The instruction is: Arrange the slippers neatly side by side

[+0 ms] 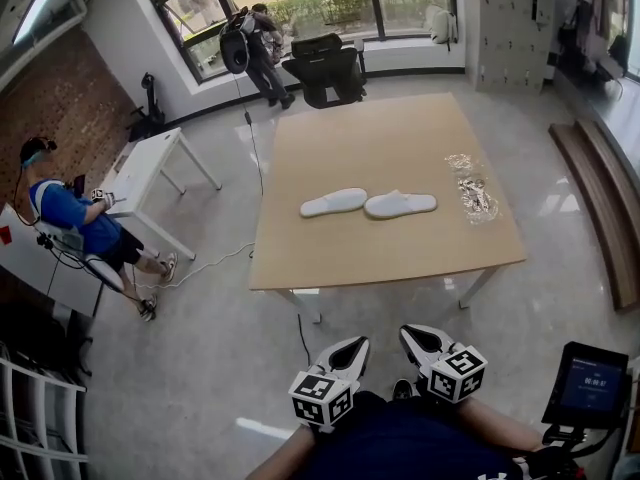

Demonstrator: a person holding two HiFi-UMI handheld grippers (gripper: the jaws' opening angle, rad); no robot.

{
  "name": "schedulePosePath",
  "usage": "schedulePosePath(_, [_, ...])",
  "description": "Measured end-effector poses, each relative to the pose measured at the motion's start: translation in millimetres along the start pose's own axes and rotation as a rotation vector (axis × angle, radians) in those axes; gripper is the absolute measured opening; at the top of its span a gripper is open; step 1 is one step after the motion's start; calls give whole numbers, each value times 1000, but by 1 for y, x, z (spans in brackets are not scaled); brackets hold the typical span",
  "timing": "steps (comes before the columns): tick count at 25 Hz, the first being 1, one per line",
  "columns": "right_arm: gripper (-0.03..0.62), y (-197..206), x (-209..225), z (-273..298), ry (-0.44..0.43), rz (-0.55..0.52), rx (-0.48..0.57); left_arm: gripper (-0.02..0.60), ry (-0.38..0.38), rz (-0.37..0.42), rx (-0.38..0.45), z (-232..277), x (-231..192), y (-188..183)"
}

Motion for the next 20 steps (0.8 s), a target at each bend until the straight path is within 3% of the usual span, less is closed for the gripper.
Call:
schedulePosePath(6, [11, 5, 7, 7, 7, 24, -37, 2, -31, -43, -25, 5, -12, 0])
schedulePosePath(10, [11, 2, 9, 11, 49, 33, -51, 2, 6, -66, -52, 12, -15, -2])
schedulePosePath(15, [11, -22, 77, 66, 132, 24, -26, 2, 79, -74, -62, 100, -63, -20])
schedulePosePath(20, [11, -45, 98, 110, 184, 1, -8, 2, 159, -65, -58, 149, -93, -54])
Point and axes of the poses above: the fingertips, and each gripper's own axes: z forward along the fingers, x to its right, y out of its underside, the point moved 5 cm from there along -z, backward along the fingers, and after that the axes turned 12 degrees about x, right-handed, at the moved point
